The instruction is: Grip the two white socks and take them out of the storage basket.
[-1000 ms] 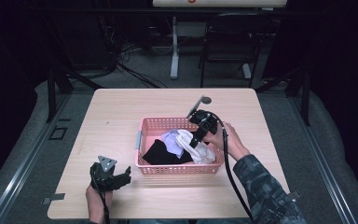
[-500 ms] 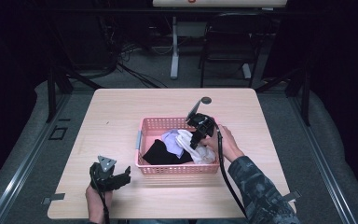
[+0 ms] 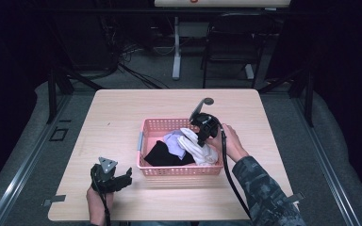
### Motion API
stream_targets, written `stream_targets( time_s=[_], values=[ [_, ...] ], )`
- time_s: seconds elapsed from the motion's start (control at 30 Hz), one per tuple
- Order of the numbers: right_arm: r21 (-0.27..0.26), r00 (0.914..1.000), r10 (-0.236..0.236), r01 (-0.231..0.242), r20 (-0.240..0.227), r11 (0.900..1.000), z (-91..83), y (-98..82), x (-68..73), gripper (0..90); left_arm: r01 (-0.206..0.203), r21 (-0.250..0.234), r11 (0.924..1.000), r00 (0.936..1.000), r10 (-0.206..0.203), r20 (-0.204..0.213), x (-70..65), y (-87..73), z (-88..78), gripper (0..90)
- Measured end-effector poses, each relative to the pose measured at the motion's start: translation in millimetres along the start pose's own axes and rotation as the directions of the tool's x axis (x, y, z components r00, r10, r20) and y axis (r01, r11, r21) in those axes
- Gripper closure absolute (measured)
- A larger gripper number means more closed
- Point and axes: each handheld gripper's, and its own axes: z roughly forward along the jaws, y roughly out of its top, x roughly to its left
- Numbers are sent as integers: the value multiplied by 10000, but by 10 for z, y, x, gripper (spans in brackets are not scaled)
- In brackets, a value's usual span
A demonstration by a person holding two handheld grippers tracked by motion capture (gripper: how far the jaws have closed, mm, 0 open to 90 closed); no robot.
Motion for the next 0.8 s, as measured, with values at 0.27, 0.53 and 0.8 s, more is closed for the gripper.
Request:
stream_targets(
  time_s=[0.27, 0.53, 0.8],
  values=[
    [-403, 9998, 61, -69, -197, 9992, -243, -9, 27, 845, -6, 4, 10000, 10000, 6, 4, -2, 1, -1, 155],
    [-378, 9995, -146, 135, -291, 9992, -401, 22, 47, 844, -6, -6, 10000, 10000, 6, 14, -2, 2, -3, 155],
    [-488, 9993, -152, 135, -342, 9987, -564, 33, 75, 842, -9, -5, 10000, 10000, 9, 21, -3, 3, -4, 155]
  ],
)
